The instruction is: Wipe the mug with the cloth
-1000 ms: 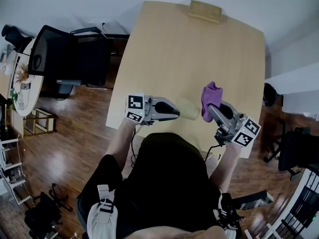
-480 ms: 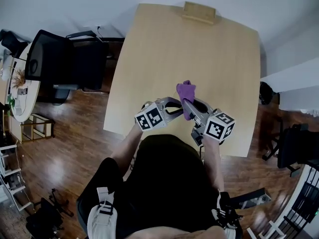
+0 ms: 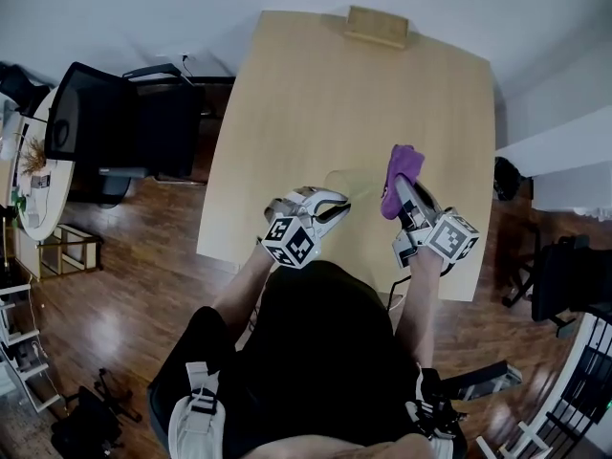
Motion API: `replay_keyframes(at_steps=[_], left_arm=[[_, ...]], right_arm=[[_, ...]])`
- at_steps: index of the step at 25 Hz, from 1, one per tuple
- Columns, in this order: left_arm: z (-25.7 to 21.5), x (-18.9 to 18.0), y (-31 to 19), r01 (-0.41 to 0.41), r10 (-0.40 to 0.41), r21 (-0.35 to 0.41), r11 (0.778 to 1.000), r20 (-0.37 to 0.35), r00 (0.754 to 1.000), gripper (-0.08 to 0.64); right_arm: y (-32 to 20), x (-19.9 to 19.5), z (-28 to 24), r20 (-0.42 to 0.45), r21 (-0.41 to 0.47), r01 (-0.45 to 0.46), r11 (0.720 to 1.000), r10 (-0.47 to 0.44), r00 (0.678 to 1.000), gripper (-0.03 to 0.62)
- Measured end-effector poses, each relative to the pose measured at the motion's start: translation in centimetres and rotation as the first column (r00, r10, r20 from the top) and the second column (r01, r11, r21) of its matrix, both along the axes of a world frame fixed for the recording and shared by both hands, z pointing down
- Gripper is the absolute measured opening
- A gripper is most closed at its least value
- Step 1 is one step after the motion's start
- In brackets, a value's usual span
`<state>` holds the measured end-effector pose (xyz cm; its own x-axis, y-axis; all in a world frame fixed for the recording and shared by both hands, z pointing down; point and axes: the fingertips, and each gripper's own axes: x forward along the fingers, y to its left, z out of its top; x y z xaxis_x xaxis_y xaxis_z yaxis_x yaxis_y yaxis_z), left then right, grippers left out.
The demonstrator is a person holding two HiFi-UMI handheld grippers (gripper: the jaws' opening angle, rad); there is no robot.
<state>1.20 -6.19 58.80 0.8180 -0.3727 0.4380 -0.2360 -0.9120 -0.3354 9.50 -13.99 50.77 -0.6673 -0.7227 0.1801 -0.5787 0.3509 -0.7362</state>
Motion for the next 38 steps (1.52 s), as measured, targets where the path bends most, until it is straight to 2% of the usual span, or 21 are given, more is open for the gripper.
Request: replay_keyframes(at_steps=[4,9,11,13,14,15,17,18,19,20,21,23,24,28,29,30,31,32,34,36,38], left_arm=[[0.7,1.1,1.0,-0.082,0.069,0.12,0.989,0.113,0.991,0.041],[2.1,1.3,1.2,-0.117,0.087,0.148,0.982,0.199,0.976,0.054],[2.2,1.0,0.8,-0.076,0.061,0.099,0.992,0.15,0.987,0.052],[1.5,0.7,0.1,0.003,-0.005,-0.063,0.998,-0.028,1.0,0.041],[0.6,0.4,-0.5,0.036,-0.067,-0.189,0.981,-0.159,0.985,0.042],[-0.7,0.1,-1.3,0.047,-0.147,-0.326,0.944,-0.291,0.945,0.043],[-3.2,-0.9,-2.6,0.002,-0.31,-0.539,0.842,-0.481,0.82,0.041],[-4.0,-1.4,-3.1,-0.028,-0.367,-0.597,0.802,-0.529,0.765,0.041],[-4.4,-1.8,-3.3,-0.053,-0.404,-0.63,0.775,-0.557,0.726,0.042],[-4.6,-1.9,-3.4,-0.069,-0.423,-0.648,0.759,-0.57,0.704,0.041],[-4.7,-1.9,-3.4,-0.078,-0.431,-0.656,0.751,-0.576,0.695,0.043],[-4.7,-1.3,-3.1,-0.08,-0.426,-0.658,0.749,-0.57,0.703,0.042],[-4.6,-0.8,-2.9,-0.075,-0.412,-0.652,0.755,-0.56,0.718,0.041],[-3.0,1.1,-1.5,-0.009,-0.313,-0.589,0.808,-0.442,0.841,0.048],[-2.6,1.2,-1.3,0.003,-0.303,-0.58,0.815,-0.421,0.855,0.052],[-2.5,1.1,-1.3,0.002,-0.307,-0.584,0.812,-0.423,0.852,0.051],[-2.6,0.8,-1.5,-0.011,-0.324,-0.6,0.8,-0.448,0.833,0.047],[-2.9,0.4,-1.7,-0.032,-0.351,-0.621,0.783,-0.484,0.802,0.043],[-3.6,-0.7,-2.6,-0.079,-0.424,-0.673,0.735,-0.548,0.721,0.043],[-4.2,-1.8,-3.6,-0.136,-0.497,-0.716,0.685,-0.596,0.631,0.043],[-5.0,-2.7,-4.2,-0.187,-0.553,-0.741,0.645,-0.621,0.555,0.043]], right_arm=[[0.6,-2.8,1.8,-0.016,-0.042,0.102,0.994,-0.103,0.995,0.06],[2.5,-7.9,1.3,-0.011,-0.013,0.228,0.974,-0.228,0.974,0.06],[3.5,-9.7,0.2,0.001,0.014,0.29,0.957,-0.29,0.957,0.06],[4.1,-10.4,-1.1,0.033,0.056,0.323,0.945,-0.325,0.945,0.06],[4.0,-10.1,-1.7,0.052,0.08,0.307,0.948,-0.311,0.949,0.06],[3.5,-9.1,-2.0,0.064,0.1,0.263,0.959,-0.27,0.961,0.06],[1.8,-5.8,-1.9,0.058,0.109,0.119,0.987,-0.126,0.99,0.06],[1.0,-4.1,-1.6,0.049,0.099,0.042,0.994,-0.047,0.998,0.06],[0.5,-2.6,-1.3,0.041,0.087,-0.02,0.996,0.017,0.999,0.06],[0.2,-1.6,-0.9,0.032,0.077,-0.06,0.995,0.057,0.998,0.06],[0.0,-1.0,-0.6,0.02,0.069,-0.076,0.995,0.075,0.997,0.06],[0.1,-1.3,0.3,-0.012,0.06,-0.062,0.996,0.063,0.998,0.06],[0.3,-2.0,0.7,-0.028,0.053,-0.041,0.998,0.043,0.999,0.06],[2.0,-6.7,2.0,-0.088,0.034,0.114,0.993,-0.11,0.99,0.06],[2.6,-8.0,1.9,-0.099,0.037,0.155,0.987,-0.151,0.984,0.06],[3.1,-9.1,1.6,-0.1,0.046,0.195,0.98,-0.19,0.977,0.06],[3.5,-9.9,1.1,-0.091,0.06,0.232,0.971,-0.226,0.97,0.06],[3.8,-10.3,0.5,-0.069,0.078,0.259,0.963,-0.254,0.965,0.061],[3.5,-9.7,-1.0,0.013,0.122,0.255,0.959,-0.258,0.966,0.061],[2.3,-7.1,-2.1,0.073,0.155,0.158,0.975,-0.171,0.983,0.06],[0.9,-3.9,-2.2,0.042,0.16,0.033,0.987,-0.04,0.998,0.06]])
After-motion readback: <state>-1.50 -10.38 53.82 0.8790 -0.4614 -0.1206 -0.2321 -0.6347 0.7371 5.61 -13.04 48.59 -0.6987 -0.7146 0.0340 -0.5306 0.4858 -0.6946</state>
